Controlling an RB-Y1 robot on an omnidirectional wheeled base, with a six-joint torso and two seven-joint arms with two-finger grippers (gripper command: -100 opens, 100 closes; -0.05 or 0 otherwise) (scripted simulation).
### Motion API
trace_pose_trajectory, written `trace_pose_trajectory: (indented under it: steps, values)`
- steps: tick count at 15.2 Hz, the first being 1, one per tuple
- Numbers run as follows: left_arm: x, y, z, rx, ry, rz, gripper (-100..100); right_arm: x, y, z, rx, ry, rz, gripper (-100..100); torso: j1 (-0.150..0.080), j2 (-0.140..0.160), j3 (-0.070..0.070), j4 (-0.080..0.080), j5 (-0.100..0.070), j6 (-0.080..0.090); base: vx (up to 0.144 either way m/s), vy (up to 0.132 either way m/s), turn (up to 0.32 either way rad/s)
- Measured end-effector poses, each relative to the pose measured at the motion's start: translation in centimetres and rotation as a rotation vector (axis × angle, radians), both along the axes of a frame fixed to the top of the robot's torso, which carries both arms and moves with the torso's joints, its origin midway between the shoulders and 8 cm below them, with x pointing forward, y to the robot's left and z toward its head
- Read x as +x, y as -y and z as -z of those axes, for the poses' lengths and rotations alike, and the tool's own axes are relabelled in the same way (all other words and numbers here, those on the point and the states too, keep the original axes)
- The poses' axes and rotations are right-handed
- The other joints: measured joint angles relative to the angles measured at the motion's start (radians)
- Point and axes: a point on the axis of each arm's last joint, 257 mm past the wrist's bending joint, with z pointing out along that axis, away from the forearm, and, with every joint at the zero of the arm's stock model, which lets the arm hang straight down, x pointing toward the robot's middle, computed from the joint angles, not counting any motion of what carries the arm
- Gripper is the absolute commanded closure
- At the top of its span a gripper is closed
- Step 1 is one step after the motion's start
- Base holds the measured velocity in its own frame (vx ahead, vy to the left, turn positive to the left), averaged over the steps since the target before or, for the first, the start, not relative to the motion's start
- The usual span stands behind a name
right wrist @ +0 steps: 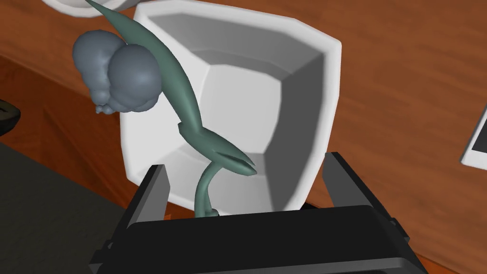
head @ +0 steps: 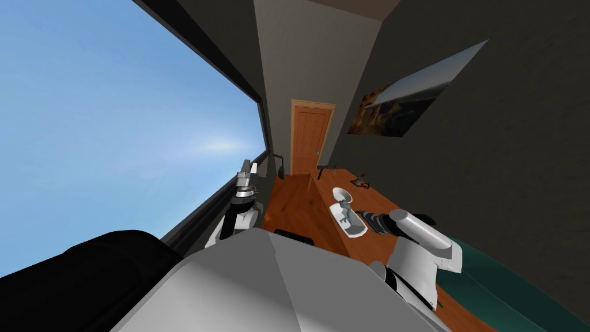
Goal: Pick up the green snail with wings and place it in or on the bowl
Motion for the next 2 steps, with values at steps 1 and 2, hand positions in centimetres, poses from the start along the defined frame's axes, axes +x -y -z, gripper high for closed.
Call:
trace_pose_trajectory:
  steps: [1,2]
  values:
    - [0.00,0.00,0.00,0.000,0.000,0.000,0,0.00,0.00,0.00,0.000,0.000,0.000,-100,0.000,0.000,0.000,0.000,0.000,0.000,0.000,0.000,0.000]
    - [0.00,0.00,0.00,0.000,0.000,0.000,0,0.00,0.00,0.00,0.000,0.000,0.000,-100,0.000,0.000,0.000,0.000,0.000,0.000,0.000,0.000,0.000]
